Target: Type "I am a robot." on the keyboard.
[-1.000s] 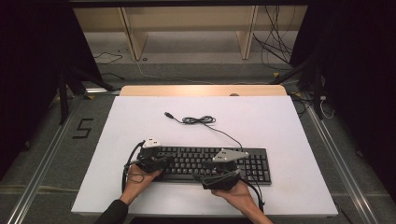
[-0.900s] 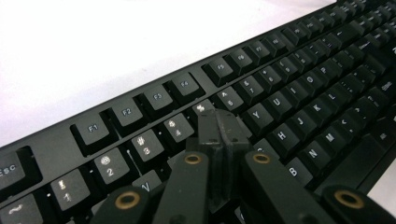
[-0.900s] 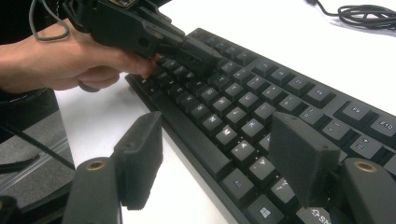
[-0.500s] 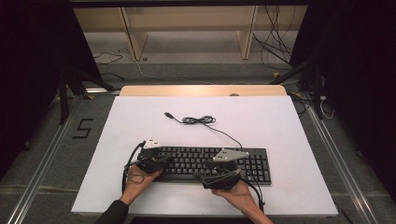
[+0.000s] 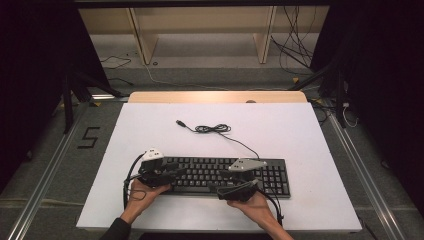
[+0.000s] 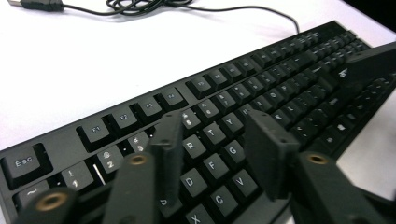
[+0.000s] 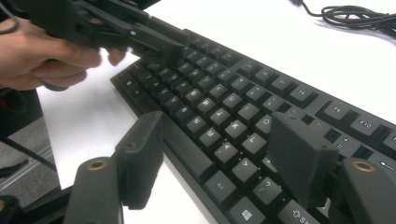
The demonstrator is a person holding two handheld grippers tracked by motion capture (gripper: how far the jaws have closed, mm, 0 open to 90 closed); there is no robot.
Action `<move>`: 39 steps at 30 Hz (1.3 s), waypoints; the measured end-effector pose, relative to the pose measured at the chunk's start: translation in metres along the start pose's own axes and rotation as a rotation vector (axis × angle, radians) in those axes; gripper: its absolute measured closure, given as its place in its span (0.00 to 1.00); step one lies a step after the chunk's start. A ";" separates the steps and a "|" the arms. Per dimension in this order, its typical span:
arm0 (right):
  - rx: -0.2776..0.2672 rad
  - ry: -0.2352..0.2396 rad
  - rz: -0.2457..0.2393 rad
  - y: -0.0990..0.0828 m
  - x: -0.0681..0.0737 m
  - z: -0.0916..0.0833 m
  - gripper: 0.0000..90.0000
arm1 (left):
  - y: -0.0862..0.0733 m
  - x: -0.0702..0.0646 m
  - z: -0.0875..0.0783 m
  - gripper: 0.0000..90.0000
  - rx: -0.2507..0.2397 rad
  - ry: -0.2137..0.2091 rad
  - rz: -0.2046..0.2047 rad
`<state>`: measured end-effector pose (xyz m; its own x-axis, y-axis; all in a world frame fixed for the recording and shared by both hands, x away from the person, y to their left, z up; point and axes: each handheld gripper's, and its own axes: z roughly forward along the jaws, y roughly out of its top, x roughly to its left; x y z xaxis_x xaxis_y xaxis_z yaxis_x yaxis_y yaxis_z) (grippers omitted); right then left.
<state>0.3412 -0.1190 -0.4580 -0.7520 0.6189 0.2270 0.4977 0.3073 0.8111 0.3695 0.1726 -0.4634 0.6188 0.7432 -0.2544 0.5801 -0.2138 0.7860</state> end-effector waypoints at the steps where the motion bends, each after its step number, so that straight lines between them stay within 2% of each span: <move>1: 0.002 -0.001 0.001 0.000 0.000 0.000 0.42 | -0.001 0.000 -0.002 0.60 -0.006 -0.006 -0.001; 10: 0.005 -0.011 0.013 0.003 -0.005 0.007 0.49 | -0.008 -0.002 -0.017 0.43 -0.057 -0.013 -0.010; 15: 0.025 -0.038 0.021 0.006 -0.007 0.011 0.59 | -0.013 -0.004 -0.024 0.39 -0.076 -0.024 -0.018; 29: 0.062 -0.063 0.013 0.011 -0.013 0.026 0.89 | -0.021 -0.005 -0.031 0.33 -0.101 -0.027 -0.024; 39: 0.084 -0.082 0.020 0.016 -0.018 0.034 0.97 | -0.023 -0.006 -0.035 0.32 -0.113 -0.024 -0.020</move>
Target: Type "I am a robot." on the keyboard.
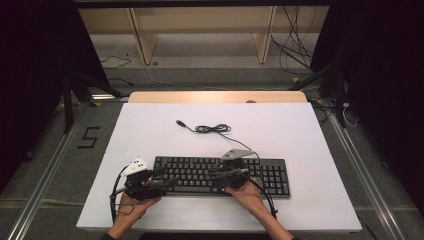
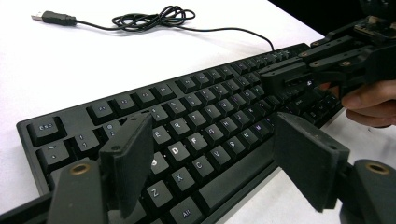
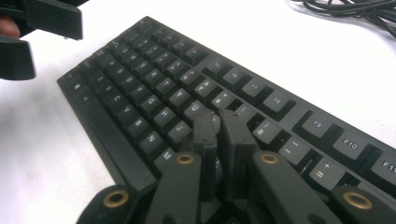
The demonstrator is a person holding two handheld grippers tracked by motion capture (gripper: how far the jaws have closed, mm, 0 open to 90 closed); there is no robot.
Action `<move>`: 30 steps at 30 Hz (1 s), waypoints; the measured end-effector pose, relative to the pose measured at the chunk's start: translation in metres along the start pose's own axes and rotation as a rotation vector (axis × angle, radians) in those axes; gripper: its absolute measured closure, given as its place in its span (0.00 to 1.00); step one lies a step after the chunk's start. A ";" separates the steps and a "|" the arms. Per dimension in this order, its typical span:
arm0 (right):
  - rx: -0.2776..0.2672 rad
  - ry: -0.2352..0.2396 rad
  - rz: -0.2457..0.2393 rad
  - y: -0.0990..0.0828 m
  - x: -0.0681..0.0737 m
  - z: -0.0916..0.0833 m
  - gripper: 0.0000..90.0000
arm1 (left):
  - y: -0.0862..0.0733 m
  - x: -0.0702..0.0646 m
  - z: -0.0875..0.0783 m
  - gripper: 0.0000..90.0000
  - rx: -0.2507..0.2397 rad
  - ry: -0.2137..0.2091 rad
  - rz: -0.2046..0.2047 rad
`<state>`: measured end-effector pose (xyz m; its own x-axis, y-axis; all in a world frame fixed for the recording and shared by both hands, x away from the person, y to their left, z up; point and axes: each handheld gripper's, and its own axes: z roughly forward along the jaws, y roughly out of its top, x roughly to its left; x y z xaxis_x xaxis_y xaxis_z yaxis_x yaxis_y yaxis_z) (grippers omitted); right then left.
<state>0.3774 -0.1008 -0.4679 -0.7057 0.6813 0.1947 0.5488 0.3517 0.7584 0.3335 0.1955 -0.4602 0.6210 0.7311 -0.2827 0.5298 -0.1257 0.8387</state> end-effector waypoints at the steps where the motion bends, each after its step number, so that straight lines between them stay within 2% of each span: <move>1: 0.001 -0.003 -0.002 0.000 0.000 0.001 0.97 | 0.000 0.000 0.000 0.32 -0.001 0.000 0.000; 12: 0.030 -0.045 0.000 0.004 -0.003 0.011 1.00 | -0.003 -0.001 -0.001 0.31 0.006 0.005 0.012; 24: 0.069 -0.072 -0.005 0.002 -0.004 0.018 1.00 | -0.003 -0.001 -0.002 0.31 0.000 0.004 0.013; 30: 0.065 -0.075 -0.001 0.002 -0.004 0.018 1.00 | -0.003 -0.001 -0.002 0.31 -0.002 0.005 0.013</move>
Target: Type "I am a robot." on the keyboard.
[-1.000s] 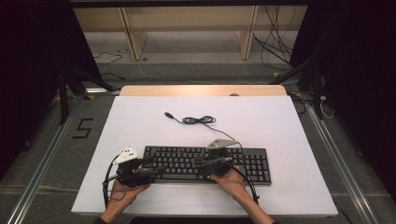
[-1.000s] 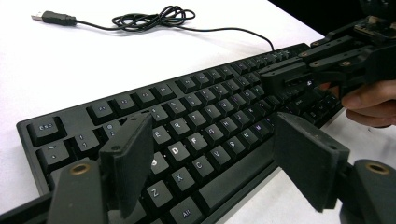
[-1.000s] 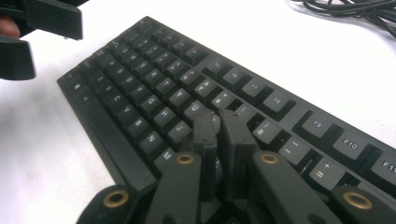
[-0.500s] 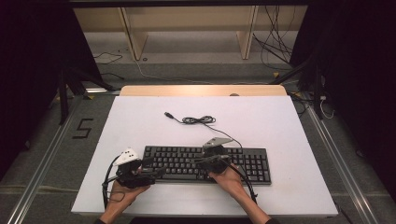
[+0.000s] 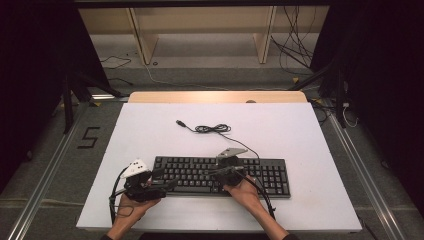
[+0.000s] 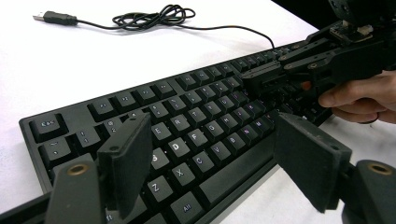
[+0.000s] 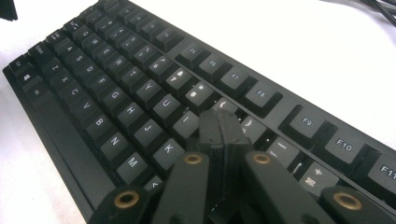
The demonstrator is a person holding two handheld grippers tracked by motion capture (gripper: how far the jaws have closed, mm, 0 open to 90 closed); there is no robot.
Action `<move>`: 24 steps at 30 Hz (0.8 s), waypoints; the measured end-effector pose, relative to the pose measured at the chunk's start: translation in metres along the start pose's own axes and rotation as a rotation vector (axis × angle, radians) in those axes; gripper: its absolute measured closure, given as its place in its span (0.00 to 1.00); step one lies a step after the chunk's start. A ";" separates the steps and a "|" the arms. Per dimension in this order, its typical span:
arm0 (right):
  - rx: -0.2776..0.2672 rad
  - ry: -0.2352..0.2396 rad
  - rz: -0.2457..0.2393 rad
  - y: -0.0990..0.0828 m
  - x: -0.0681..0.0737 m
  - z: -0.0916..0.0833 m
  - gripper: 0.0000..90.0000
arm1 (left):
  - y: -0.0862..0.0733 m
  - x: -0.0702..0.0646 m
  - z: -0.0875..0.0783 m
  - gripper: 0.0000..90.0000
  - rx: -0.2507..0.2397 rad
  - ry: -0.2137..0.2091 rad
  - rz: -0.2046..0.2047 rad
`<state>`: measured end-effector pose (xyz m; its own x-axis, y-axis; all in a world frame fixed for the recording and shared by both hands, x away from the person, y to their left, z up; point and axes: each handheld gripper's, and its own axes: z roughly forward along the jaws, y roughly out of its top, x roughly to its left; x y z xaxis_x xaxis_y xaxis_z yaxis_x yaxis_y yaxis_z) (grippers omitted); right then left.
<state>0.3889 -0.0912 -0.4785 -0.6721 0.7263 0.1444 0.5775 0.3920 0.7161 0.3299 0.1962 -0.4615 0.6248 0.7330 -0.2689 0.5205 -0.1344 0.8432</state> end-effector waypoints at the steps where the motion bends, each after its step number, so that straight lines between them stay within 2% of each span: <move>1: -0.002 0.001 0.005 0.000 0.000 0.000 1.00 | 0.000 0.000 0.000 0.31 -0.001 0.000 0.000; 6: -0.043 0.033 0.043 0.002 -0.002 -0.008 0.95 | 0.000 0.001 -0.002 0.31 -0.004 0.004 -0.004; 8: -0.055 0.038 0.045 0.002 -0.002 -0.009 0.94 | -0.001 0.001 -0.002 0.31 -0.008 0.006 -0.008; 9: -0.074 0.054 0.043 0.003 -0.002 -0.013 0.85 | -0.001 0.001 -0.002 0.31 -0.009 0.007 -0.007; 12: -0.095 0.074 0.044 0.003 -0.001 -0.017 0.79 | -0.001 0.000 -0.003 0.31 -0.013 0.008 -0.006; 16: -0.107 0.099 0.035 0.004 0.002 -0.020 0.63 | -0.001 0.001 -0.004 0.31 -0.017 0.011 -0.009; 20: -0.110 0.120 0.030 0.005 0.006 -0.022 0.54 | -0.002 0.002 -0.006 0.31 -0.021 0.011 -0.007; 24: -0.119 0.143 0.018 0.006 0.011 -0.022 0.49 | -0.002 0.002 -0.007 0.31 -0.021 0.010 -0.011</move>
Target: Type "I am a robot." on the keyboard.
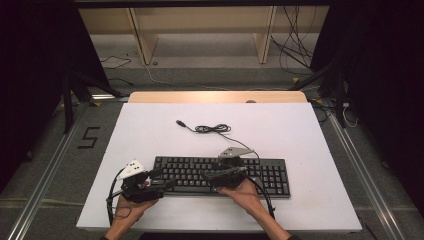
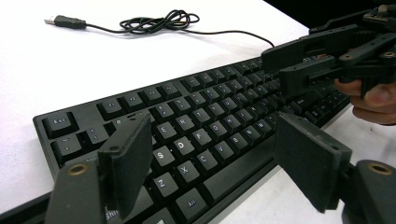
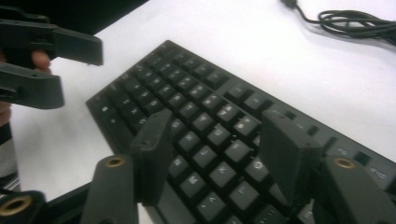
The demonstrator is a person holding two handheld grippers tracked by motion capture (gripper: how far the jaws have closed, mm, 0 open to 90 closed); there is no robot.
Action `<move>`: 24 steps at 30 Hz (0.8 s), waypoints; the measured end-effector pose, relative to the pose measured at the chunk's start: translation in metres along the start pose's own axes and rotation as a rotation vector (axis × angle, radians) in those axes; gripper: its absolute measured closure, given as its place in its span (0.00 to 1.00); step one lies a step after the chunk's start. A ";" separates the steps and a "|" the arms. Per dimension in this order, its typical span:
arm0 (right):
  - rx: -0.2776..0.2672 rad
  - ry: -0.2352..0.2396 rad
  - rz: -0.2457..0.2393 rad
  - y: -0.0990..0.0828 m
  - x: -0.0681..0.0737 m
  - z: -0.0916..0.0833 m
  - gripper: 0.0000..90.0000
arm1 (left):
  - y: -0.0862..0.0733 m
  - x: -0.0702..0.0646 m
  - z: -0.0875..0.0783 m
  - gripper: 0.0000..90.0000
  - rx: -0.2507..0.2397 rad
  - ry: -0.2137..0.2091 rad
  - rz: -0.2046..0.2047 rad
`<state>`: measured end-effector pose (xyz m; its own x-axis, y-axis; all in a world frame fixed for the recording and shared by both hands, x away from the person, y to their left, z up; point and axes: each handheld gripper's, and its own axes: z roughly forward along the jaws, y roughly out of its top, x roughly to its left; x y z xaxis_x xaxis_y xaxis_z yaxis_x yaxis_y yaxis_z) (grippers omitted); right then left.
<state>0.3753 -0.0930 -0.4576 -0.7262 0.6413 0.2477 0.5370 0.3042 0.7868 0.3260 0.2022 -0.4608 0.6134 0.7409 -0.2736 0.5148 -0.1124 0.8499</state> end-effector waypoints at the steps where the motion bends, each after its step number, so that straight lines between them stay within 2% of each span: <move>1: -0.001 0.004 -0.002 0.000 0.001 0.001 0.48 | 0.000 0.000 0.000 0.31 0.000 0.000 0.000; 14: 0.005 0.034 -0.023 0.001 0.013 0.009 0.50 | -0.001 -0.002 -0.002 0.30 -0.008 -0.001 0.005; 24: 0.026 0.040 -0.044 0.001 0.020 0.017 0.72 | -0.002 -0.003 -0.004 0.30 -0.011 -0.003 0.012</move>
<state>0.3687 -0.0675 -0.4615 -0.7658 0.5981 0.2363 0.5148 0.3500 0.7826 0.3207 0.2032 -0.4599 0.6215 0.7374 -0.2646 0.5008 -0.1142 0.8580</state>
